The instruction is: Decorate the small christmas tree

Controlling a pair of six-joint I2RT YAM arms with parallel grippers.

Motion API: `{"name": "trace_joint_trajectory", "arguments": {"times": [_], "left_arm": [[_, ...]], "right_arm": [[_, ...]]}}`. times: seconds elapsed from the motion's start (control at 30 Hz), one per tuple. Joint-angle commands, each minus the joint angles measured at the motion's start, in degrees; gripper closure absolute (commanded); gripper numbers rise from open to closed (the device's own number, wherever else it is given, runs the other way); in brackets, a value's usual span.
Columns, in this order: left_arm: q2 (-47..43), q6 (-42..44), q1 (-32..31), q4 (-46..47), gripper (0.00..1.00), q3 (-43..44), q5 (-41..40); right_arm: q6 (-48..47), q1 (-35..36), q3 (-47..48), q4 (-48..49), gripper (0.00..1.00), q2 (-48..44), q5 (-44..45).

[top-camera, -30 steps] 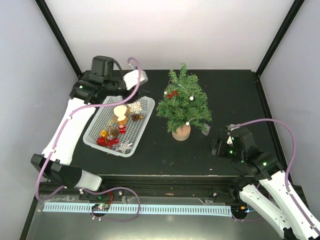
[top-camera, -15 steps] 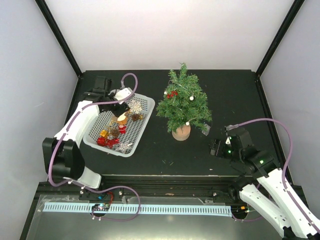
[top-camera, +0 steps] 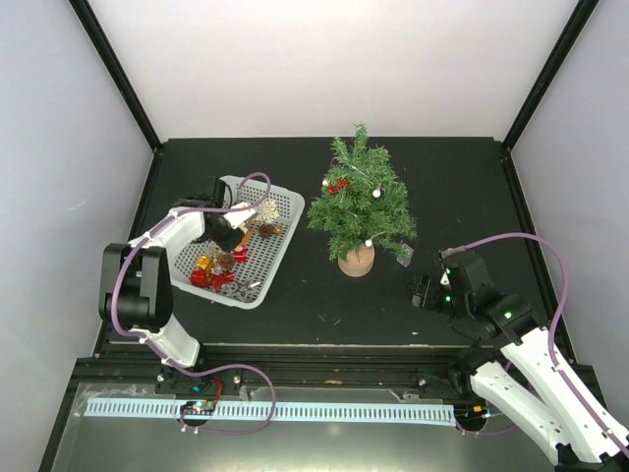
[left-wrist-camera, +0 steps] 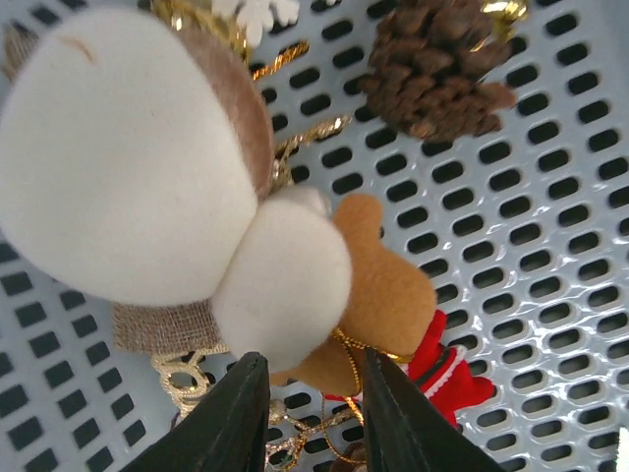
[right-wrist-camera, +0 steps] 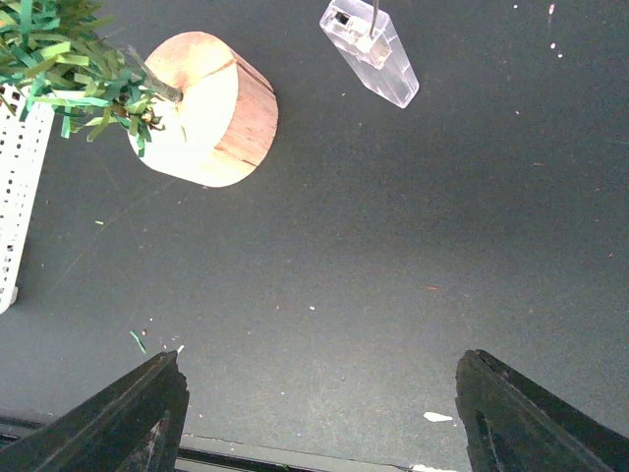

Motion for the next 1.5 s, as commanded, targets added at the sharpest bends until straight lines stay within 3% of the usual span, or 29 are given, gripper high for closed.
{"name": "trace_joint_trajectory", "arguments": {"times": [0.0, 0.27, 0.33, 0.47, 0.83, 1.03, 1.27, 1.47], "left_arm": [[1.38, -1.42, 0.97, 3.22, 0.70, -0.91, -1.98], [3.20, -1.46, 1.11, 5.70, 0.64, -2.41, -3.24], [3.39, -1.49, 1.07, 5.92, 0.71, -2.60, -2.64], [3.37, -2.21, 1.09, 5.98, 0.97, -1.96, -0.87], [-6.36, -4.73, 1.73, 2.30, 0.98, 4.04, 5.28], [-9.74, -3.46, 3.65, -5.80, 0.99, 11.63, 12.04], [-8.13, 1.74, 6.90, -19.61, 0.99, 19.45, 26.91], [-9.75, 10.04, 8.91, -28.94, 0.98, 20.74, 39.63]], "right_arm": [[0.13, 0.10, -0.37, 1.47, 0.25, -0.11, 0.09], [0.17, 0.10, -0.81, 1.67, 0.25, -1.14, -0.37], [0.18, 0.10, -0.81, 1.78, 0.25, -1.10, -0.41], [0.28, 0.10, -0.96, 2.04, 0.25, -1.05, -0.67], [0.58, 0.10, -0.84, 2.19, 0.25, -1.33, -1.06], [0.02, 0.10, 0.46, 1.44, 0.25, -2.94, 0.03], [-1.28, 0.14, 3.69, -0.63, 0.25, -4.42, 1.06], [-2.88, 0.10, 6.06, -1.56, 0.26, -6.72, -0.44]]}}
